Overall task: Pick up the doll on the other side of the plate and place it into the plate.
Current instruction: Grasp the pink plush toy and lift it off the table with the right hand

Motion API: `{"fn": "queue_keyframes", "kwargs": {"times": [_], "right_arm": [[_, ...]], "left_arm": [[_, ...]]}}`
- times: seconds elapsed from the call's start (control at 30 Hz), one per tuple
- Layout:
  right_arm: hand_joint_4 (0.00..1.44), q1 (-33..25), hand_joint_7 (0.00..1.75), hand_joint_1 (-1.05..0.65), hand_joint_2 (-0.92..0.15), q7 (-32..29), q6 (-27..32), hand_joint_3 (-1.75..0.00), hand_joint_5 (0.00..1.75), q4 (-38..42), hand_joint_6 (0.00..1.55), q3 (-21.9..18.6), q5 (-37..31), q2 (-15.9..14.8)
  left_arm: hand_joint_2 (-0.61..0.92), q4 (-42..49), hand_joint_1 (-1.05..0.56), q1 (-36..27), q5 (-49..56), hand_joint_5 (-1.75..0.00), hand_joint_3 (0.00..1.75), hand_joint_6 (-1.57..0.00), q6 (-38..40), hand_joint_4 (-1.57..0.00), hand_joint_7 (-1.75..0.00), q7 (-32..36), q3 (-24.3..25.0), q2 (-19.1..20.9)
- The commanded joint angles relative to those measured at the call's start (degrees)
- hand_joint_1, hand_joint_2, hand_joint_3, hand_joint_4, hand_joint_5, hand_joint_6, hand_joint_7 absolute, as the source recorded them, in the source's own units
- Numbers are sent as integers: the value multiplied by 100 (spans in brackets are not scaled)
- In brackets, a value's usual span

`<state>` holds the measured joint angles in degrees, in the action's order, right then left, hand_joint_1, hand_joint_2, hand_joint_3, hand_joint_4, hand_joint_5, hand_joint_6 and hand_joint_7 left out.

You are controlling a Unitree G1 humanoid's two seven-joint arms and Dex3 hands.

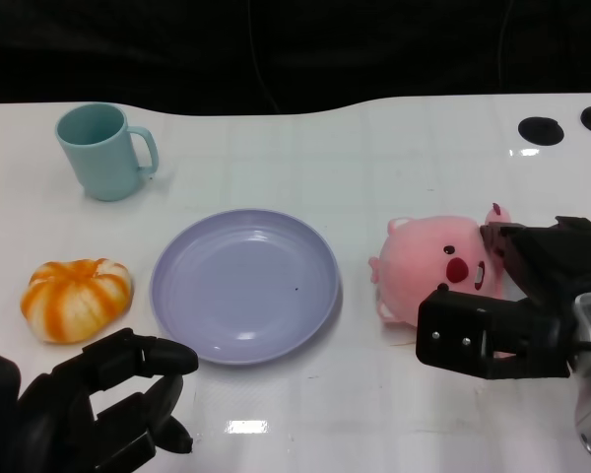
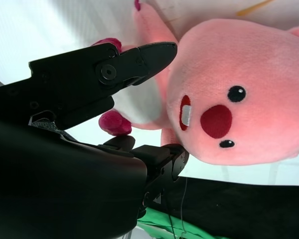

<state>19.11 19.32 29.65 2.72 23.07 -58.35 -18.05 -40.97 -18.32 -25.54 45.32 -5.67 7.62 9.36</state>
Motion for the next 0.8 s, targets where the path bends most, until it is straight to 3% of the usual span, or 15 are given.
{"fn": "queue_keyframes", "kwargs": {"times": [0.03,0.3,0.5,0.67,0.8], "right_arm": [[7,88,3,-58,-85,-220,15,0,59,142,33,-62,109,65],[7,229,2,-44,-79,-464,136,0,62,418,34,4,209,263],[8,416,3,-47,-80,-552,148,-1,63,800,36,57,286,320],[14,698,7,-52,-86,-604,232,-2,62,1387,49,171,305,424],[18,904,4,-55,-88,-828,152,-1,58,1927,48,223,443,502]], "left_arm": [[92,-72,-26,-6,-52,-162,50,-57,43,-56,-120,5,85,54],[92,-64,-26,11,-4,-162,50,-58,32,-57,-121,29,67,60],[92,-109,-26,-15,-32,-161,51,-58,48,-57,-120,14,88,61],[92,-173,-26,-61,-87,-161,52,-57,61,-56,-120,-4,110,54],[92,-203,-26,-66,-86,-162,52,-58,82,-57,-120,26,109,52]]}}
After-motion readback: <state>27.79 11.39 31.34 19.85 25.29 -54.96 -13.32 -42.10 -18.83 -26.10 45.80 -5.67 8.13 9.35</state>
